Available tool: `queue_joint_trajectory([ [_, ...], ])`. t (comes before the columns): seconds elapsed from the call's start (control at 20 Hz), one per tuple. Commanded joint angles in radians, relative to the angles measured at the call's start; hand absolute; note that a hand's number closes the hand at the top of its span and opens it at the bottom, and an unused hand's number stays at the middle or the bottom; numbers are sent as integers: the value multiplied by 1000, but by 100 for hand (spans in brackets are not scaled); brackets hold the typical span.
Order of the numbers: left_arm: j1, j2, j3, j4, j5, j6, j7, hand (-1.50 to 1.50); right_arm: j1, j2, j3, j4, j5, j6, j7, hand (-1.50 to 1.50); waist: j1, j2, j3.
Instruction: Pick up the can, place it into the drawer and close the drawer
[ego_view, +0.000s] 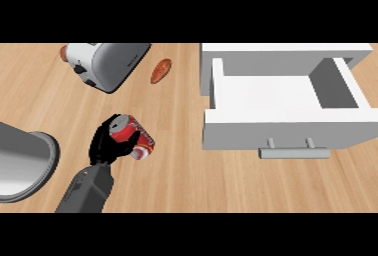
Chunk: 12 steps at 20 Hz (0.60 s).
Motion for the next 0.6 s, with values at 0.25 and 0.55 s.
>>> queue_joint_trajectory([
  [0.25, 25, -22, -22, -242, 55, 109, 138, 150, 50, 15, 10, -47, -33, -6, -3, -150, 1, -2, 1],
  [0.55, 40, -25, -100, -460, 36, 185, 234, 150, 46, 15, 55, -64, 1, -70, -3, -150, 3, -2, 1],
])
